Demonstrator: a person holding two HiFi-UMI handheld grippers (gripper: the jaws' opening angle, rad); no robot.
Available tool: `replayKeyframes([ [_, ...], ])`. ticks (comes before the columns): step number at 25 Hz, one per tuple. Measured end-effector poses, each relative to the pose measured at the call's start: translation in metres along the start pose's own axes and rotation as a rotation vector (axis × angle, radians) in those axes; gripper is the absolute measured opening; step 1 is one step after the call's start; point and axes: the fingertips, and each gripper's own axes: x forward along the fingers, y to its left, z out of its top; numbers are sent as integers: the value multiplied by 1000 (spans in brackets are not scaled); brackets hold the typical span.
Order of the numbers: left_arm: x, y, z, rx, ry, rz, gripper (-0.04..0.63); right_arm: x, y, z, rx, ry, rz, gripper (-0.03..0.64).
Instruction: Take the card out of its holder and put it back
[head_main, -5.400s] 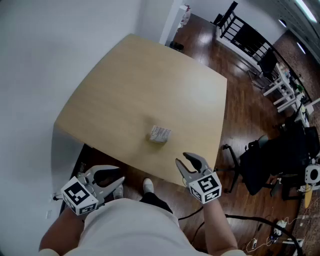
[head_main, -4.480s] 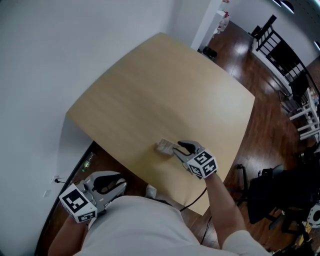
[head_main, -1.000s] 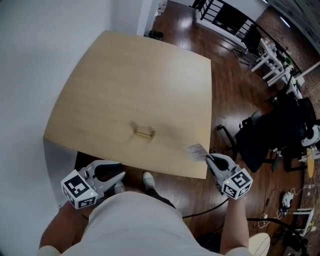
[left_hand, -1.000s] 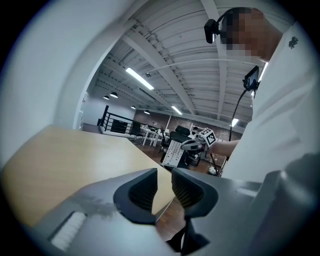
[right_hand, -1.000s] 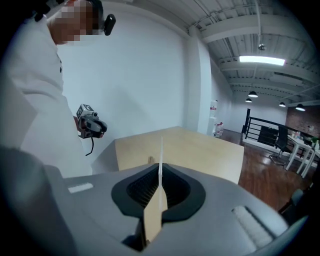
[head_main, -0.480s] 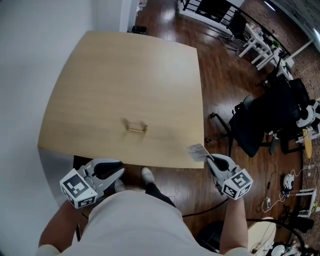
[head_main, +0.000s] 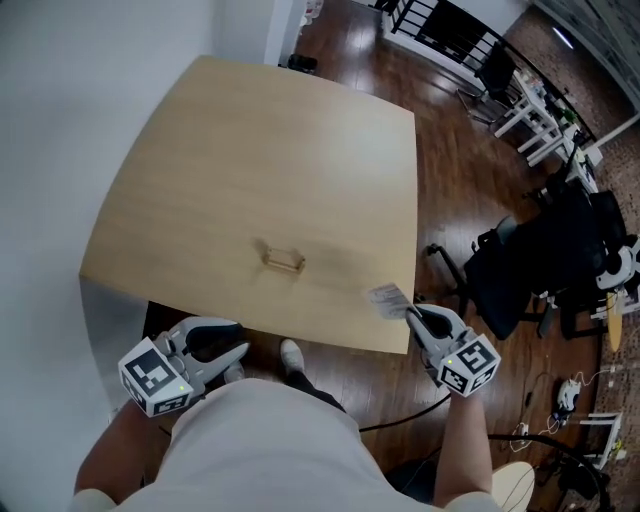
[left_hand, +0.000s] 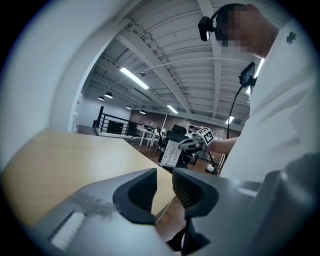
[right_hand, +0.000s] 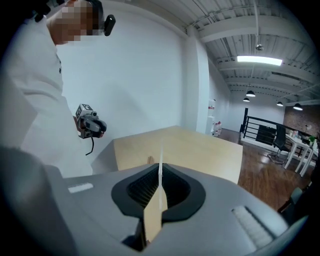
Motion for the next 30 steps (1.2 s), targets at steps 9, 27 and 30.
replayKeyframes([
  [9,-14,13,-5,-67,-32,139,95,82,-2,34,-102,-4,196,20],
  [27,-12,4,-14,-175,-97,377,94,180,5,54,-229,23,483,20],
  [30,-13,5,-18,-191,-110,411,94,196,7,53,-242,35,514,20],
])
